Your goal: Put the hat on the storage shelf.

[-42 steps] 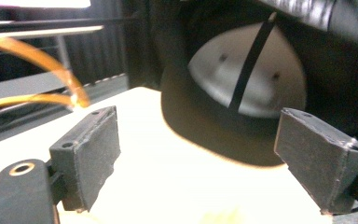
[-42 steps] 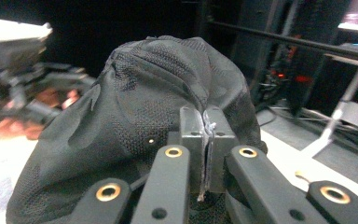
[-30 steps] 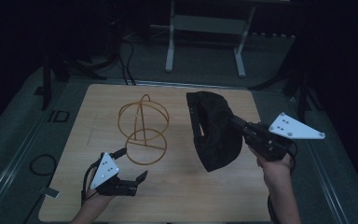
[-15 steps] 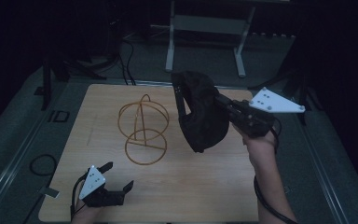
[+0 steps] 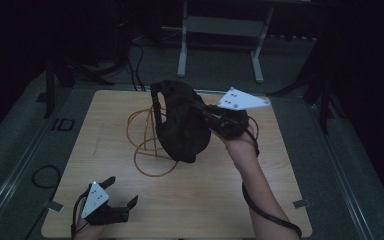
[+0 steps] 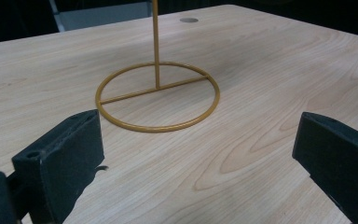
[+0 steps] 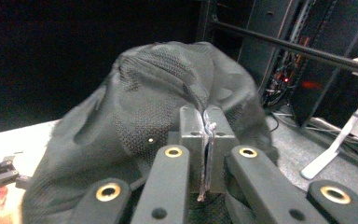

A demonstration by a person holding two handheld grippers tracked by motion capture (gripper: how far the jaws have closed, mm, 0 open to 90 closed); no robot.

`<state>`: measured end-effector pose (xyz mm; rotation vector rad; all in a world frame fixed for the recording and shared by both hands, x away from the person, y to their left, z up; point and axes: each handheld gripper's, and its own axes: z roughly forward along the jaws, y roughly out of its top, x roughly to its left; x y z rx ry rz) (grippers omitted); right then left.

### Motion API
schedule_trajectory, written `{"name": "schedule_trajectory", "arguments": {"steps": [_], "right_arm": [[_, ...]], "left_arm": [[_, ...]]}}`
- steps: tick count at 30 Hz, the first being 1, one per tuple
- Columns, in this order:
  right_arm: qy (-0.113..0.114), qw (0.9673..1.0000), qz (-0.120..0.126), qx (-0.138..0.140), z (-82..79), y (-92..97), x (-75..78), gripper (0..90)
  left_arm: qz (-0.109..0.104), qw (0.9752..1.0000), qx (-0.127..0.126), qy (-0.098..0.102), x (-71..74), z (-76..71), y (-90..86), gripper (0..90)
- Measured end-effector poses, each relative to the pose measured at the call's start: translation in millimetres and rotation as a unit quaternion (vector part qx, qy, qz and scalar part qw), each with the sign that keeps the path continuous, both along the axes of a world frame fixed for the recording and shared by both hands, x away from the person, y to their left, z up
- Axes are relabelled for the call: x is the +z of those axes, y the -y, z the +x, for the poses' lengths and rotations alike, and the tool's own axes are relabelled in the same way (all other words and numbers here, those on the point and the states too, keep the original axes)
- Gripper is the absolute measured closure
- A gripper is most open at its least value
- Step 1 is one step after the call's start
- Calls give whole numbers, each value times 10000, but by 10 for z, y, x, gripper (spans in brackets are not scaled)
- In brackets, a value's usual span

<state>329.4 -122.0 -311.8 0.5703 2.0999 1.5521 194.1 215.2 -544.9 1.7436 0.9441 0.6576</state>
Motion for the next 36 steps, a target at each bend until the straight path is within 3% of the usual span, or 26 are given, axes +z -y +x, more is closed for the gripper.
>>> {"name": "schedule_trajectory", "arguments": {"steps": [13, 21, 27, 30, 34, 36], "right_arm": [[-285, 9986, -177, 416, 142, -523, -123, 883], [-454, 9977, -298, 404, 289, -797, -179, 882], [-632, 9959, -577, 292, 398, -950, -226, 868], [-654, 9954, -630, 308, 402, -1017, -271, 811], [-758, 9952, -453, 431, 406, -1051, -314, 636], [-768, 9949, -489, 430, 399, -1066, -321, 597]], "left_arm": [[38, 10000, 22, 45, -16, -4, 1, 23], [-76, 10000, 14, 15, -22, -3, -16, 23], [-66, 10000, -53, -17, -27, -2, -4, 23], [-70, 9999, -74, -23, -31, -2, 4, 23], [-69, 9999, -78, -9, -32, -6, 2, 23], [-76, 9999, -89, -20, -34, -7, 2, 23]]}}
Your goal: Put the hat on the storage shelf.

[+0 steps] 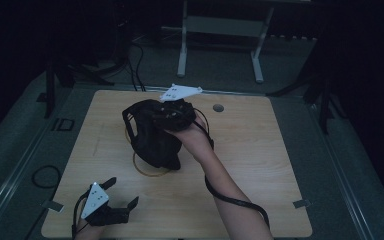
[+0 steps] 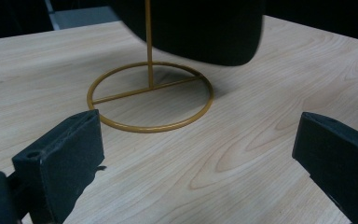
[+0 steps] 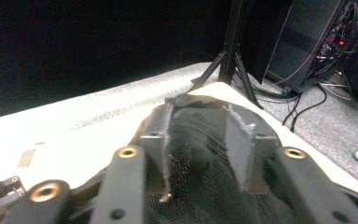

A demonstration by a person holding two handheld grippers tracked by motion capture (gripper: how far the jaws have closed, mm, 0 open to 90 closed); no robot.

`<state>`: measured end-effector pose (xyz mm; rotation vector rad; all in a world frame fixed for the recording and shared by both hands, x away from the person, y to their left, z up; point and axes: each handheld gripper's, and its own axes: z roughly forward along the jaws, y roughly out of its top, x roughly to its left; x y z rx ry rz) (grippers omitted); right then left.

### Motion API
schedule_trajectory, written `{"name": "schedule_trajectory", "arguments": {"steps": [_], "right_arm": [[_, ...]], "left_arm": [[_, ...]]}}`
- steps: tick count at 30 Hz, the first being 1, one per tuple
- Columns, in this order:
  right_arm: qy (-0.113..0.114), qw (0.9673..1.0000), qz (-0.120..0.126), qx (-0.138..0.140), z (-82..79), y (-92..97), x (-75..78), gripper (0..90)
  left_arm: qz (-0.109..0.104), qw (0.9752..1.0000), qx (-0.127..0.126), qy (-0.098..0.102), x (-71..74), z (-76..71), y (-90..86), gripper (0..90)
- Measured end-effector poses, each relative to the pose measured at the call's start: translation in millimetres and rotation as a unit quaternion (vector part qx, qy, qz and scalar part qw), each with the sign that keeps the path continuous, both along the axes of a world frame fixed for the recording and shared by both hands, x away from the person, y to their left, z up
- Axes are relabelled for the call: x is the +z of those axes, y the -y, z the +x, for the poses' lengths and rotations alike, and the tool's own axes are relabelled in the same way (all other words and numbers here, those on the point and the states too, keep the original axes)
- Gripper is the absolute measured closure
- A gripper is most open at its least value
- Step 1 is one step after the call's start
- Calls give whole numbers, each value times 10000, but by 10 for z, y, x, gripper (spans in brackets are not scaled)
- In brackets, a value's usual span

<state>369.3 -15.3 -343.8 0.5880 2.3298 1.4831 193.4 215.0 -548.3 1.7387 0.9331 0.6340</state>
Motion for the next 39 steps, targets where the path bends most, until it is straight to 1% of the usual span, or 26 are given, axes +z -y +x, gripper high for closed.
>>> {"name": "schedule_trajectory", "arguments": {"steps": [1, 5, 9, 13, 19, 22, 23, 26, 27, 28, 30, 33, 36, 39], "right_arm": [[9, 10000, 4, 2, -4, 0, 0, 583], [23, 10000, 46, 7, -16, 30, 33, 552], [10, 9999, 108, -8, -24, 88, 71, 500], [15, 9999, 104, -10, -41, 178, 77, 416], [-36, 9999, 124, 102, -77, 345, 56, 272], [-104, 9995, 259, 172, -101, 446, 40, 184], [-131, 9994, 271, 194, -110, 482, 30, 146], [-173, 9990, 371, 197, -133, 592, 0, 132], [-133, 9991, 326, 221, -140, 625, -17, 125], [-76, 9993, 319, 182, -148, 656, -37, 124], [-99, 9992, 360, 172, -149, 723, -84, 125], [7, 9995, 290, 109, -174, 818, -167, 124], [8, 9999, 162, 32, -212, 911, -263, 124], [12, 10000, 94, -17, -250, 998, -361, 124]], "left_arm": [[25, 10000, 5, -4, -2, -1, 3, 23], [-3, 10000, -9, -21, -11, 1, 11, 23], [-13, 10000, -21, -39, -13, 3, 18, 23], [3, 10000, -34, -54, -18, 7, 26, 23], [-22, 10000, -40, -61, -17, 10, 31, 23], [-28, 10000, -31, -65, -18, 10, 31, 23], [-17, 10000, -31, -66, -18, 12, 30, 23], [-26, 10000, -31, -87, -21, 14, 31, 23], [-27, 10000, -30, -82, -22, 14, 32, 23], [-46, 9999, -36, -87, -22, 14, 32, 23], [-7, 10000, -41, -75, -21, 14, 33, 23], [-6, 10000, -43, -77, -22, 13, 35, 23], [-15, 10000, -41, -89, -25, 13, 35, 23], [-35, 9999, -37, -98, -27, 15, 38, 23]]}}
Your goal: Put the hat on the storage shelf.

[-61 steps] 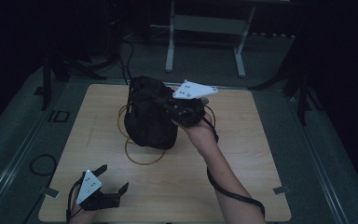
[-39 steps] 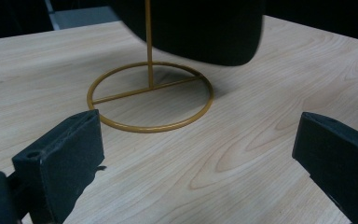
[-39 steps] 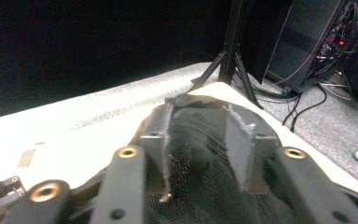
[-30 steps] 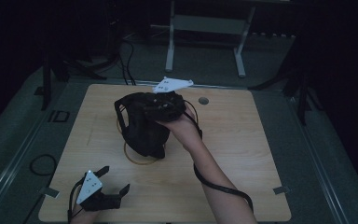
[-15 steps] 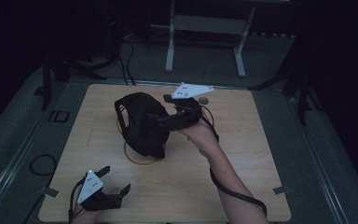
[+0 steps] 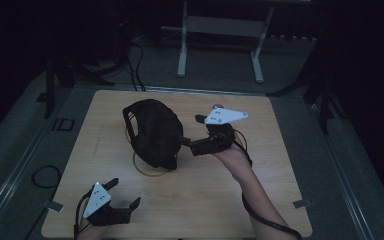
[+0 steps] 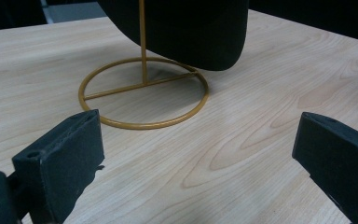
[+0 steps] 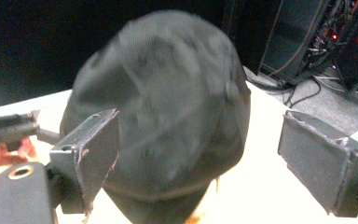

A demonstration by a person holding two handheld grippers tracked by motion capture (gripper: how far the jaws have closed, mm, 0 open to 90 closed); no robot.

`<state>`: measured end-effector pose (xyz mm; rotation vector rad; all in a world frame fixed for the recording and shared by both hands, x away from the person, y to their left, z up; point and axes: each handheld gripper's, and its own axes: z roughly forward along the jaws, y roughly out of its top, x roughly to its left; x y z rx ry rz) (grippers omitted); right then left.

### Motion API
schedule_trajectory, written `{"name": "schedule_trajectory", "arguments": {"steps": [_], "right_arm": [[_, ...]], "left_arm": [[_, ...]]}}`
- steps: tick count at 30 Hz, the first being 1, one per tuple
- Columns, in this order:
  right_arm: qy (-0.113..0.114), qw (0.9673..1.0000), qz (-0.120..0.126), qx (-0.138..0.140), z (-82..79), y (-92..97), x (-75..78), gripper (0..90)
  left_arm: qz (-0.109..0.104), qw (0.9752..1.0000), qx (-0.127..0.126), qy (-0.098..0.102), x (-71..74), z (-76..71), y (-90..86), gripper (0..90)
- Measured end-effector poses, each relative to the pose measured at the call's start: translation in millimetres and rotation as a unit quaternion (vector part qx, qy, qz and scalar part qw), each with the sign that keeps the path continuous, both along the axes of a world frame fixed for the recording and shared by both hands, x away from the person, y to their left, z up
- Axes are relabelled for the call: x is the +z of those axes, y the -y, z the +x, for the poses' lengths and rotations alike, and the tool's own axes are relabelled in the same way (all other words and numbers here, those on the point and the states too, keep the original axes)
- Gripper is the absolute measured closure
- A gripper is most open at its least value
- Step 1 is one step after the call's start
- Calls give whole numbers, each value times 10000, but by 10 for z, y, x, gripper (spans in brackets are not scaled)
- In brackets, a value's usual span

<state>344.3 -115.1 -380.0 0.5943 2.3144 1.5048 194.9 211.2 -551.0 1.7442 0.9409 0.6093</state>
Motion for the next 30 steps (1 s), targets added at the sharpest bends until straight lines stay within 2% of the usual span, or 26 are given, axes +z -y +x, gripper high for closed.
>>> {"name": "schedule_trajectory", "arguments": {"steps": [2, 10, 22, 25, 30], "right_arm": [[25, 10000, -25, -18, -31, 54, -66, 124], [-119, 9999, -17, -57, -152, 254, -426, 125], [-426, 9991, -4, -90, -254, 542, -963, 132], [-289, 9994, -139, -93, -283, 608, -1078, 131], [-340, 9993, -156, -53, -311, 724, -1269, 132]], "left_arm": [[-15, 10000, -11, 1, 0, -3, 0, 23], [27, 10000, -42, 4, -2, -1, 7, 24], [28, 10000, -55, -10, -13, 7, 19, 23], [41, 10000, -70, -21, -19, 9, 28, 23], [33, 10000, -77, -30, -22, 10, 28, 23]]}}
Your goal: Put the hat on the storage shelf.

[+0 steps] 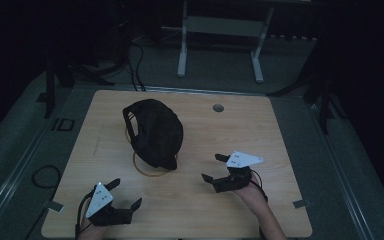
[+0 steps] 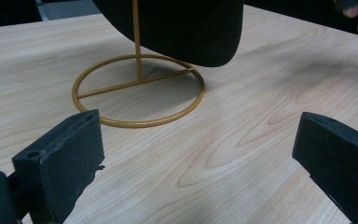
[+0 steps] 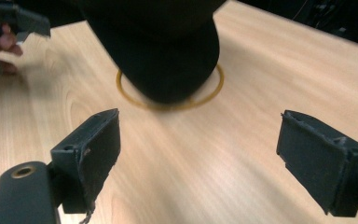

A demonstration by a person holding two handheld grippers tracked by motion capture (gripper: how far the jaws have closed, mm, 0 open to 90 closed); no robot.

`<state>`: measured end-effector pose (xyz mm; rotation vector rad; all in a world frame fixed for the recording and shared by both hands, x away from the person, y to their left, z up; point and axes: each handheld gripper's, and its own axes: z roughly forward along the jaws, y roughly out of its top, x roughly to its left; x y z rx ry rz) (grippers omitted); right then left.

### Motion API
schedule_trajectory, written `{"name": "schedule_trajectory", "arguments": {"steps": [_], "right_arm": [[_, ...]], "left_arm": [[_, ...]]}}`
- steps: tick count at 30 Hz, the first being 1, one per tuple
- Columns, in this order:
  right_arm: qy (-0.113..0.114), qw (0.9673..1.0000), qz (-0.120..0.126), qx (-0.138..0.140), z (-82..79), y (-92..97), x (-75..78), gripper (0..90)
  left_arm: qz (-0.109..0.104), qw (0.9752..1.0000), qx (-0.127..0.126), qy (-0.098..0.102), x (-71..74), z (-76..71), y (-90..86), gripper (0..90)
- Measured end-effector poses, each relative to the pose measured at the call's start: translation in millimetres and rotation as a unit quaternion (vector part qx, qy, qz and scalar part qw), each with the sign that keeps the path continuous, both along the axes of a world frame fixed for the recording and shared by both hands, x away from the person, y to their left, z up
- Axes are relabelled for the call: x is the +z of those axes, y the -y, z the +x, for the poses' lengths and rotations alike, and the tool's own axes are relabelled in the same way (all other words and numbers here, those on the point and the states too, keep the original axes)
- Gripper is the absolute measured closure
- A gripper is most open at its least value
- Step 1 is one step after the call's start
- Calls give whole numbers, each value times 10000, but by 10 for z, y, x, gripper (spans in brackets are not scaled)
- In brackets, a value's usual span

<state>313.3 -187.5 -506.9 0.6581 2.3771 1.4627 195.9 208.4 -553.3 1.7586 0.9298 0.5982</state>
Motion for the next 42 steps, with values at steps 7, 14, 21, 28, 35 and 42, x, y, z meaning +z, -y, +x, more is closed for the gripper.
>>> {"name": "schedule_trajectory", "arguments": {"steps": [7, 14, 21, 28, 35, 42], "right_arm": [[-99, 9998, -83, -173, -65, 183, -201, 133], [-122, 9990, -185, -378, -144, 395, -305, 136], [-162, 9979, -323, -535, -229, 578, -373, 137], [-146, 9965, -389, -727, -307, 768, -414, 137], [-111, 9950, -401, -905, -377, 976, -424, 137], [-126, 9915, -539, -1175, -420, 1204, -457, 137]], "left_arm": [[13, 10000, 3, -6, -2, 2, -2, 23], [10, 10000, -19, -18, -5, 4, 1, 23], [4, 10000, -38, -26, -7, 4, 5, 23], [26, 10000, -55, -42, -12, 7, 16, 23], [-3, 10000, -67, -54, -17, 9, 10, 23], [30, 9999, -69, -72, -20, 12, 13, 23]]}}
